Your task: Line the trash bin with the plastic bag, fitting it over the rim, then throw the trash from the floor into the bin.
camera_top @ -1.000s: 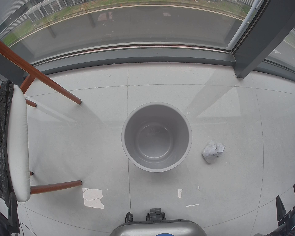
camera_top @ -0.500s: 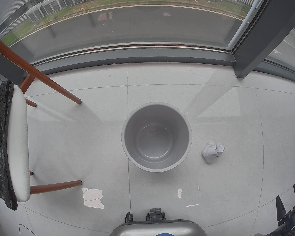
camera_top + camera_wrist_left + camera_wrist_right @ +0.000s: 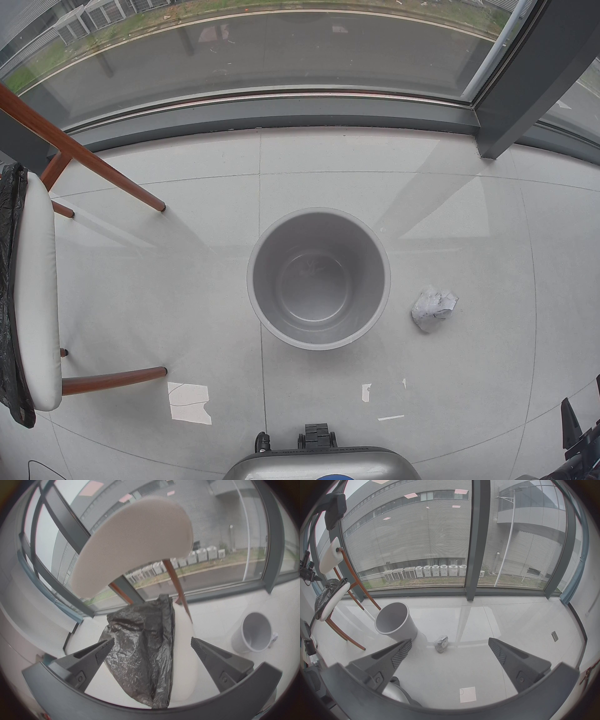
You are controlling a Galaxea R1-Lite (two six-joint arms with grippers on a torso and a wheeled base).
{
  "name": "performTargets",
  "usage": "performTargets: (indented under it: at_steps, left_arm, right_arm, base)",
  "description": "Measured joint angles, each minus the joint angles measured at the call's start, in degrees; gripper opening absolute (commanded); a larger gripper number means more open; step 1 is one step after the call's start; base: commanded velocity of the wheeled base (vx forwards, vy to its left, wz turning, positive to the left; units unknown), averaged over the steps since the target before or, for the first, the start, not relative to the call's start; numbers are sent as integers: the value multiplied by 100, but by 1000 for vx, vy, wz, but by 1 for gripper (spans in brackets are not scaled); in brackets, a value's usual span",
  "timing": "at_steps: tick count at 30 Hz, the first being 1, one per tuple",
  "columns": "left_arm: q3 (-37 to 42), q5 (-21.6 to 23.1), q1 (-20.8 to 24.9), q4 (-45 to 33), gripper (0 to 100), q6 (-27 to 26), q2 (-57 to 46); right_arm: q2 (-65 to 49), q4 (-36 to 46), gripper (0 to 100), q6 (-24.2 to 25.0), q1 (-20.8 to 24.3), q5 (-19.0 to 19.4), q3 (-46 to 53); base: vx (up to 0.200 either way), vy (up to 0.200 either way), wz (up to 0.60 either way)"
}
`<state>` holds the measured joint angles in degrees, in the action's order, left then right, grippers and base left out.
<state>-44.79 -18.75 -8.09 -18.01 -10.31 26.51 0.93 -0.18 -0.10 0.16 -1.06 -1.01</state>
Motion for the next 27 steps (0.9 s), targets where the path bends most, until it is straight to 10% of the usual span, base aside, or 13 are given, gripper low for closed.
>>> performTargets:
  at_steps: [27]
  left_arm:
    - [-534, 1206, -780, -274, 100, 1184, 2417]
  right_arm:
    - [0, -4, 100, -4, 0, 44, 2]
  base:
    - [0, 0, 0]
